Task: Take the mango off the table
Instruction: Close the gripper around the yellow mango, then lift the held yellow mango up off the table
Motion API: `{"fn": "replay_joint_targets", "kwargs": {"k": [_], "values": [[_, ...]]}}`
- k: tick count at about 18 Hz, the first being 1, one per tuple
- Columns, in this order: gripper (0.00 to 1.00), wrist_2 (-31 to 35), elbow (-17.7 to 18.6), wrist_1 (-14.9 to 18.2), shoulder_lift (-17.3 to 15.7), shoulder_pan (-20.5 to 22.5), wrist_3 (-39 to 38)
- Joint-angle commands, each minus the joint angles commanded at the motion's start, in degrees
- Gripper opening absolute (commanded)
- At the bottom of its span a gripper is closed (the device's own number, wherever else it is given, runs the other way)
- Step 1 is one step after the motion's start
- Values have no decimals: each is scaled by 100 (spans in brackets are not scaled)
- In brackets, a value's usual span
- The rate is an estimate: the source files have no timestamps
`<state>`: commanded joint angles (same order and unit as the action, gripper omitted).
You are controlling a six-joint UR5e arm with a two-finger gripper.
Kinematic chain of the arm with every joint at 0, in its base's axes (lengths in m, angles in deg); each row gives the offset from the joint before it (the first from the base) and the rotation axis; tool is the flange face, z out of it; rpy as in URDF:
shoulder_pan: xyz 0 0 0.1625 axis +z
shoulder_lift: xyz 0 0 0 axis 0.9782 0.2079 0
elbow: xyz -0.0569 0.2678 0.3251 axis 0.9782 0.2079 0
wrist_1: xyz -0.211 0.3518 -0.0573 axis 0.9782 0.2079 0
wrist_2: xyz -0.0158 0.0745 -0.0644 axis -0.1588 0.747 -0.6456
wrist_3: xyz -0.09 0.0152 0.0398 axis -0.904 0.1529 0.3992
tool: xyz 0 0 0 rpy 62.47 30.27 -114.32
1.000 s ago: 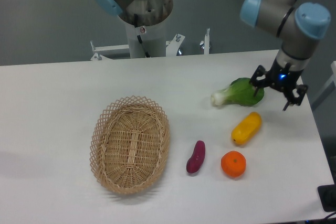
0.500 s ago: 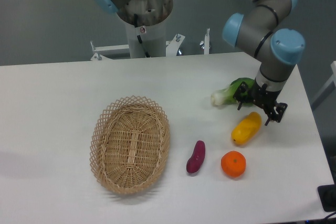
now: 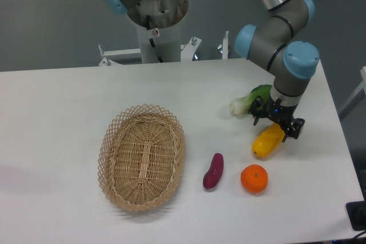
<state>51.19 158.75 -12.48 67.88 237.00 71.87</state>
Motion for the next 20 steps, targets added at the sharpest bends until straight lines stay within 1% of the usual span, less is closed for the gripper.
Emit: {"fn": "replay_joint_targets", "kwargs": {"k": [6,7,9,11,12,14,17,20], "values": [[100,52,26,-70,79,-9,35],[95,140,18,-62,71,-9,18],[78,281,17,-62,70,-26,9],[70,316,0,-53,70,-53,9],[64,316,-17,-44,70,-62,0],[59,316,-26,-44,53,-62,0],[55,316,-44,-35,0,-53,9],[55,316,-96,-27,-35,-53,-9]]}}
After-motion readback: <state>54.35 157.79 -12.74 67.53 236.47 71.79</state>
